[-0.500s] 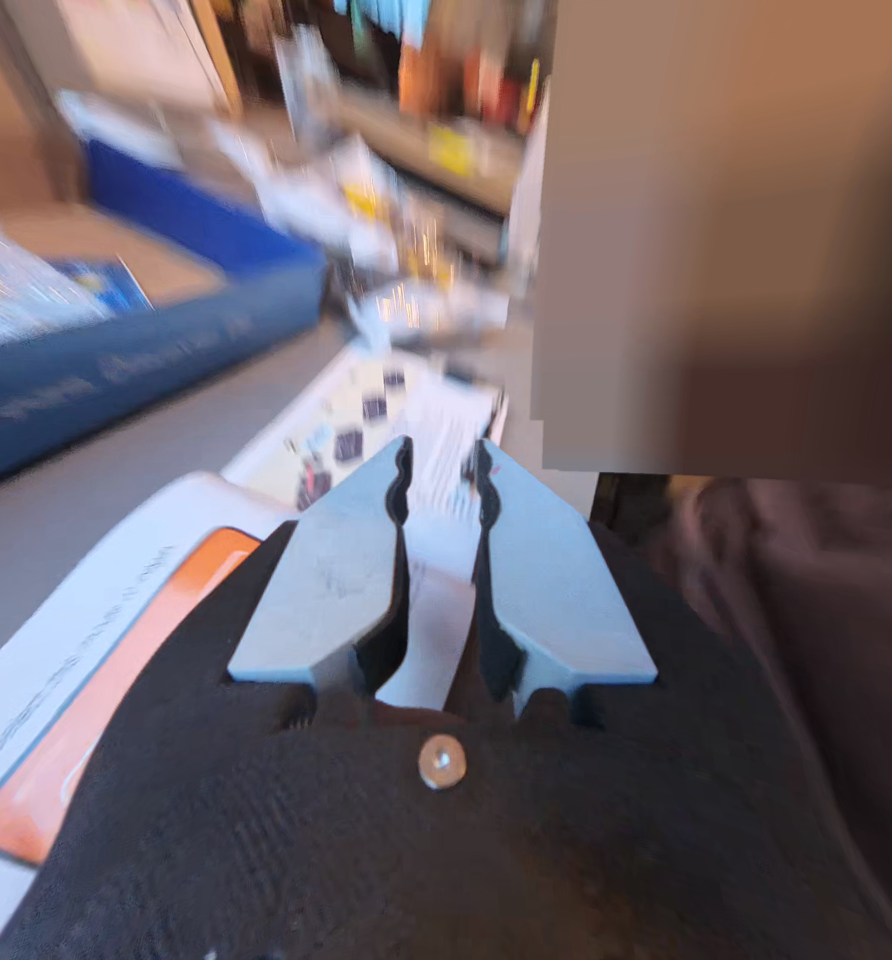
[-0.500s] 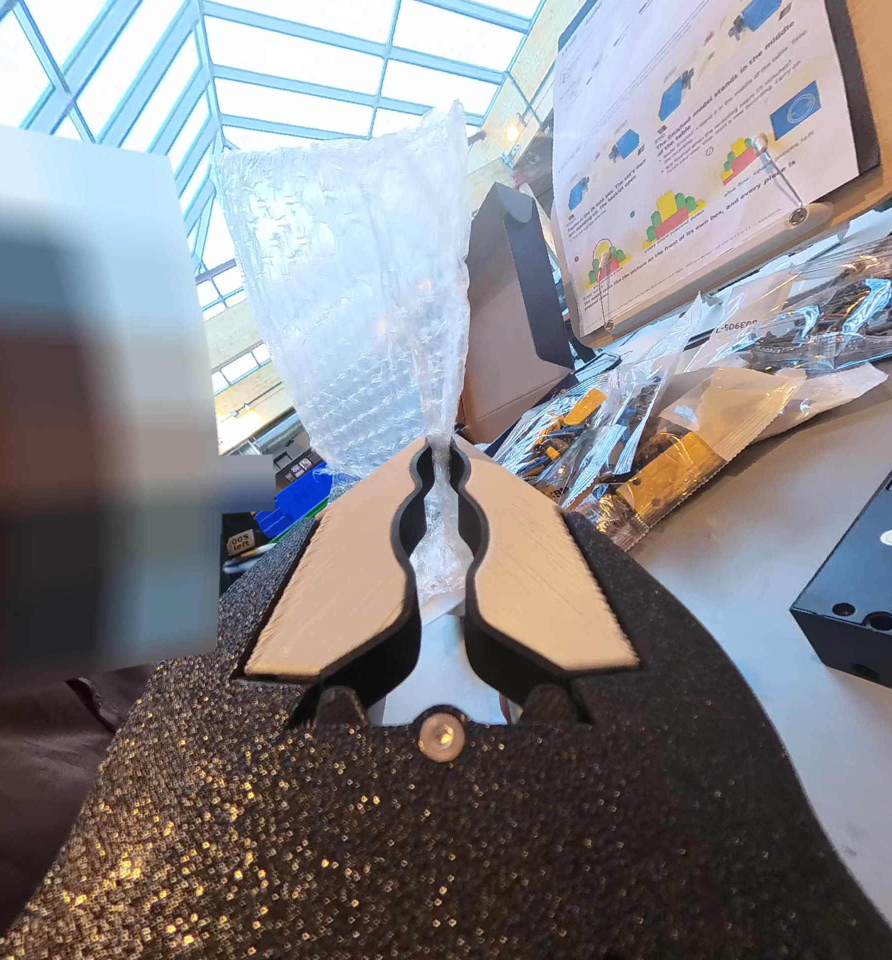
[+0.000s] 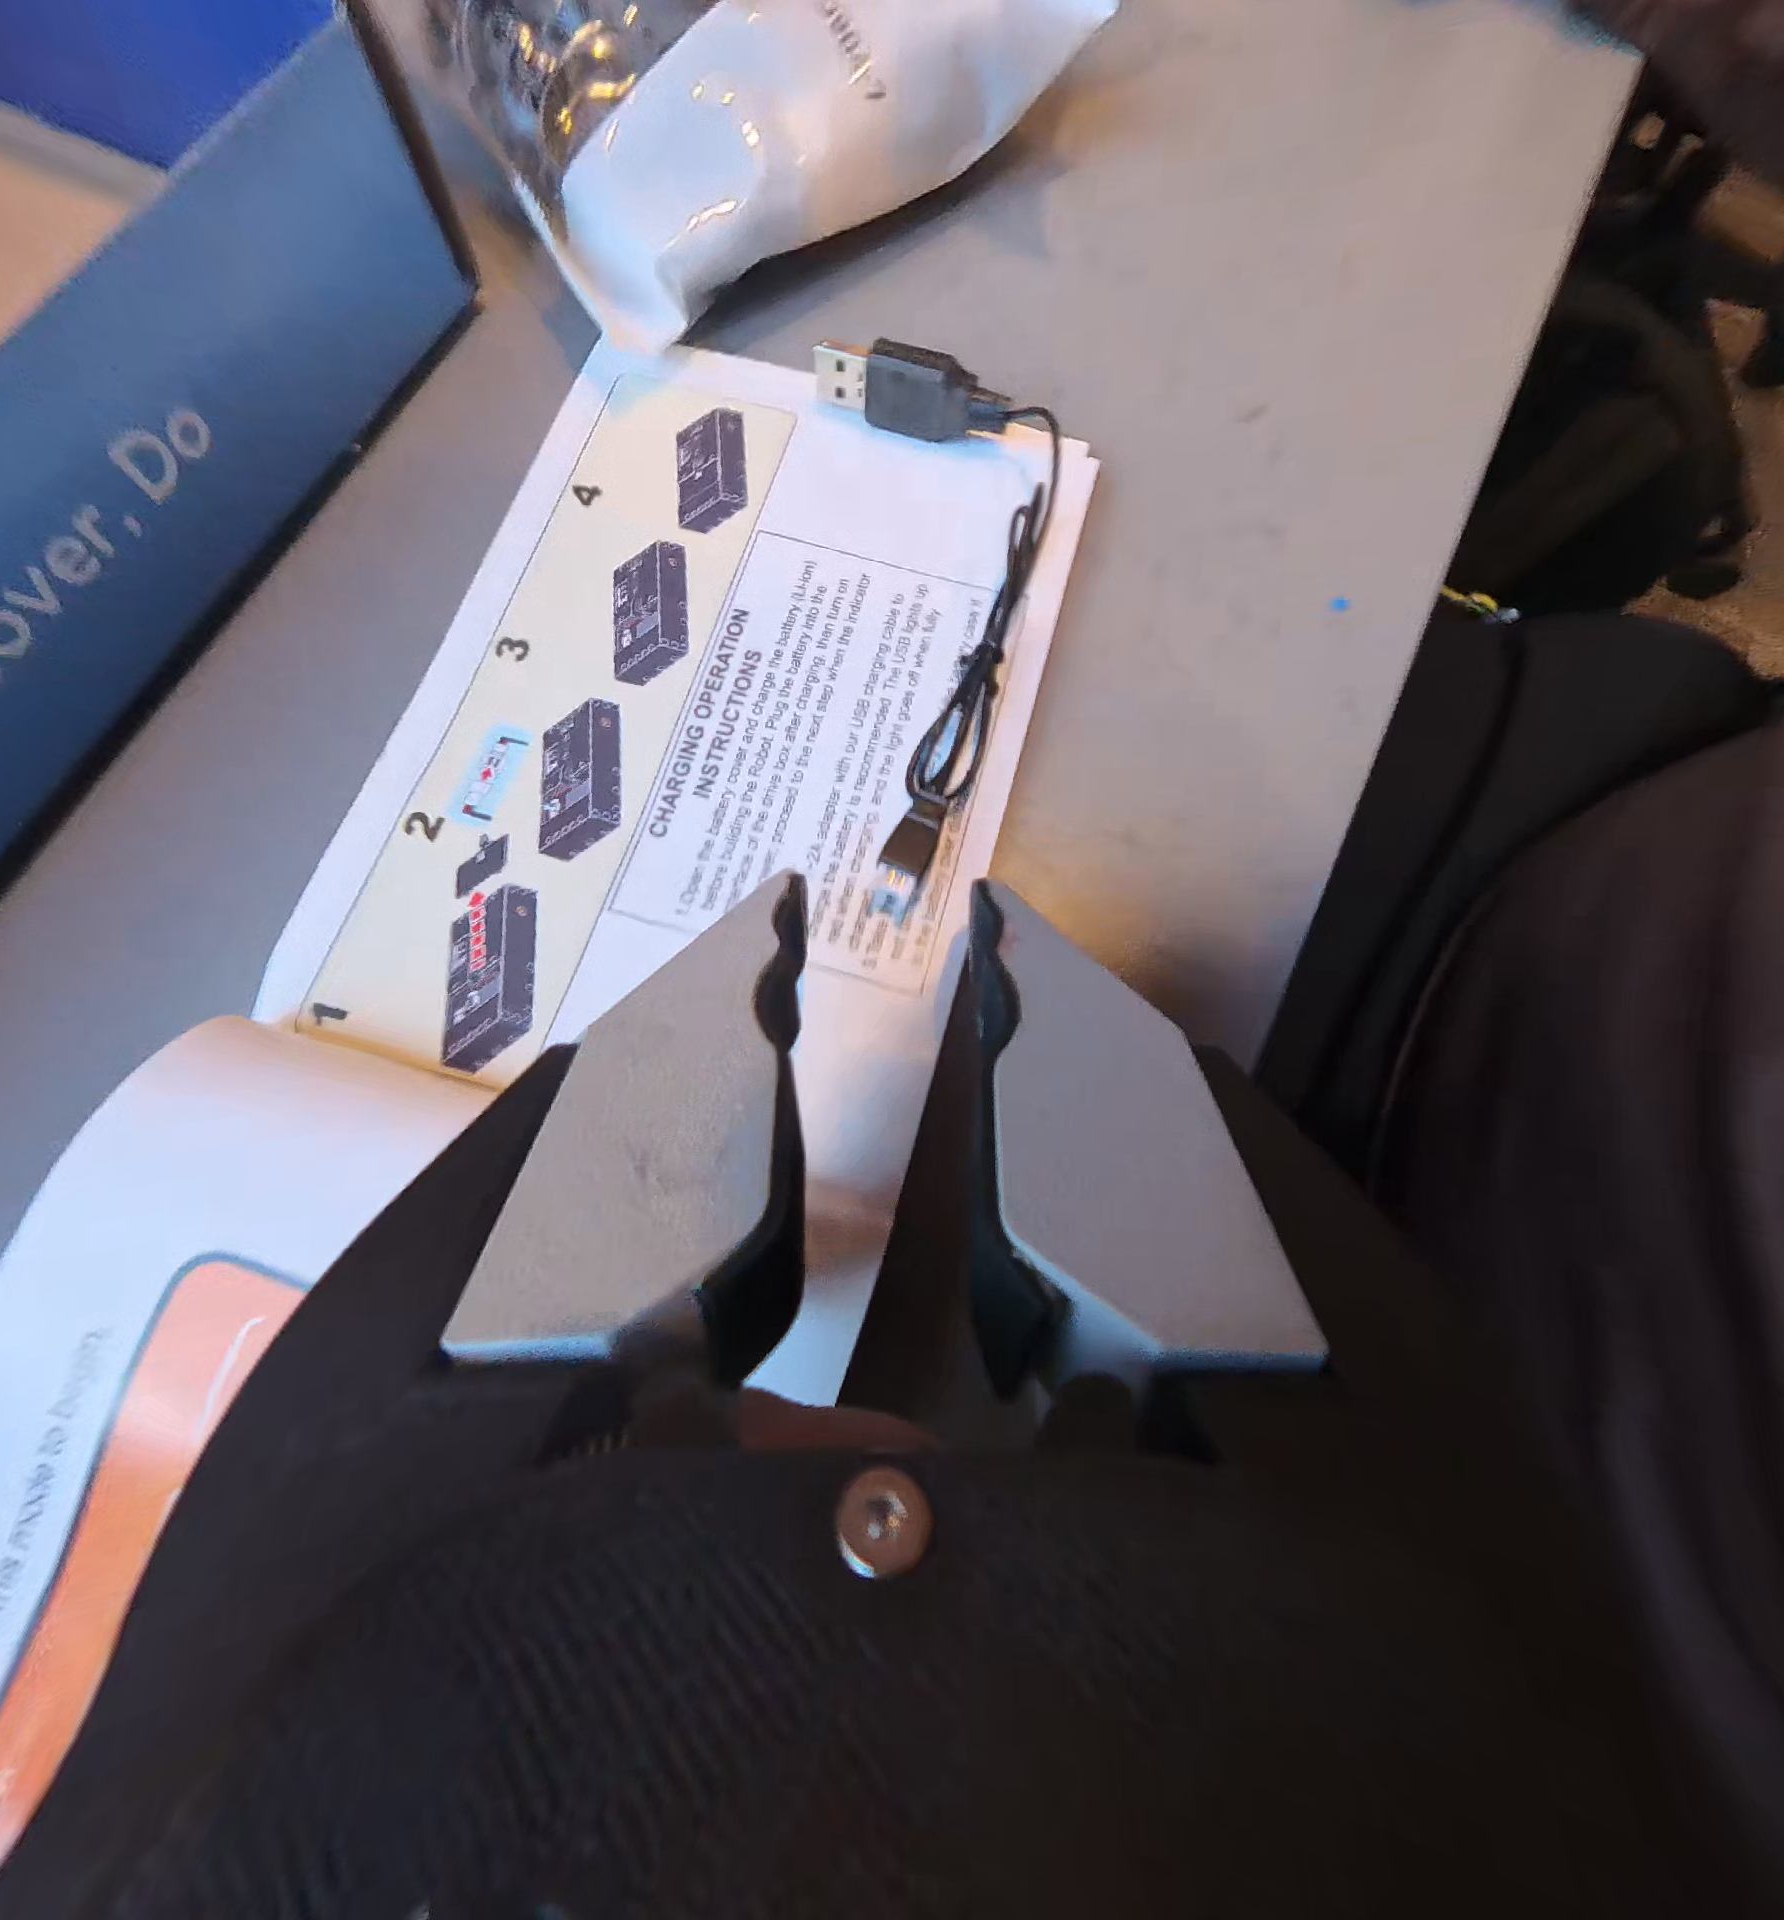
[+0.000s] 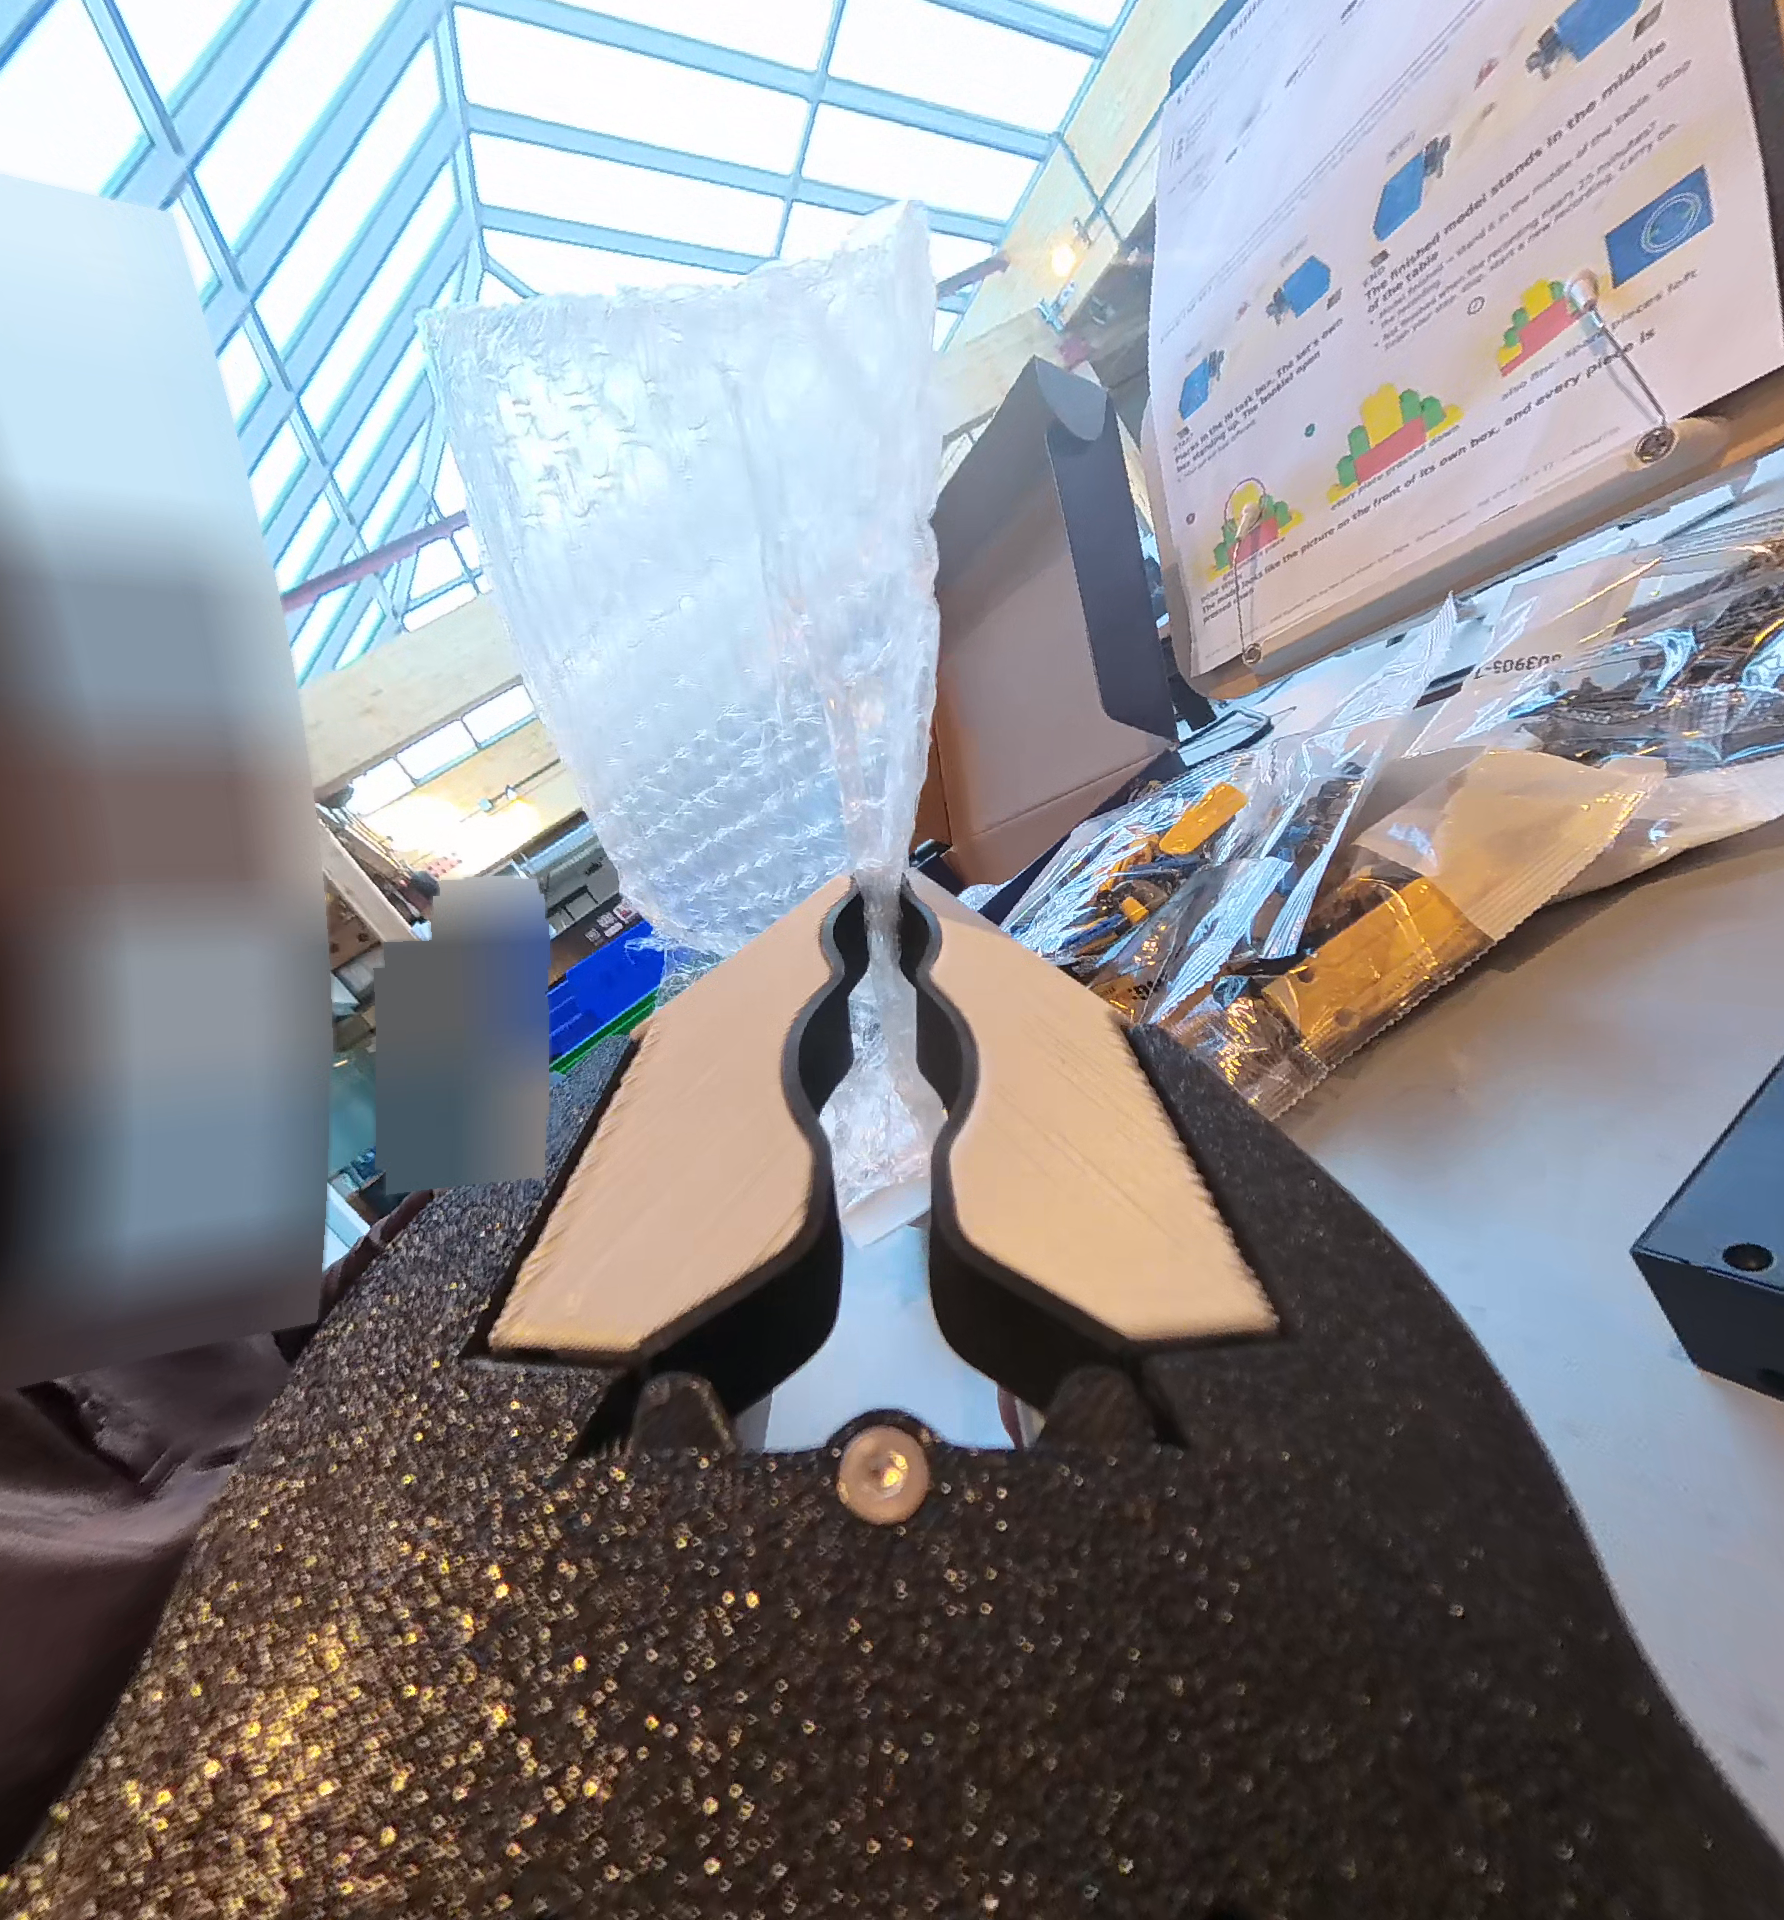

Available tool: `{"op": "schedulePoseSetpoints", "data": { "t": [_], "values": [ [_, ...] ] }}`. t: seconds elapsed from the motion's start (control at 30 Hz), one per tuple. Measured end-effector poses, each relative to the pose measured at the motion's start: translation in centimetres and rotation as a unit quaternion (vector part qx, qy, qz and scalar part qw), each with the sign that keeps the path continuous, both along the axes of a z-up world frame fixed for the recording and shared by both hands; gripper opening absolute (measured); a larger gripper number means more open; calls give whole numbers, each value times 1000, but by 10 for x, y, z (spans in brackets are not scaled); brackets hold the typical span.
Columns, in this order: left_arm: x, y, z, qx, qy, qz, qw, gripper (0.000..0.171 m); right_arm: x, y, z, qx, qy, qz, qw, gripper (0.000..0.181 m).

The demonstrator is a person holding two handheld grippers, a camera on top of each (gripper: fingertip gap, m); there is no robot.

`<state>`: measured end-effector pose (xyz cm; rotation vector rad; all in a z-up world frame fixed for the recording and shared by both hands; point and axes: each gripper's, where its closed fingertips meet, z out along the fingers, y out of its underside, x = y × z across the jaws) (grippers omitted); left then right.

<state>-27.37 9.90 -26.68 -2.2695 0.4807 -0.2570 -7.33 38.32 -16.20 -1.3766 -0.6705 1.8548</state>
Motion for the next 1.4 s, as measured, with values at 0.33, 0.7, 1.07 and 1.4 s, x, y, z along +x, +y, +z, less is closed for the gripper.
{"op": "schedulePoseSetpoints", "data": {
  "t": [0.33, 0.7, 1.07, 1.4],
  "values": [
    [19, 7, -13, -31, -8, -6, 999, 9, -6, -10, 1, 23, -12, 2, 1000, 3],
    [9, 2, 29, 53, -33, 19, 998, 8, -18, -7, -1, 37, -132, -19, 990, 3],
    [12, 4, 54, 124, -32, 11, 992, 8, 95, 106, 56, -24, -204, -220, 954, 3],
    [17, 6, 48, 119, -32, 8, 992, 8, 45, 86, 59, -62, -161, -109, 979, 3]
  ]
}}
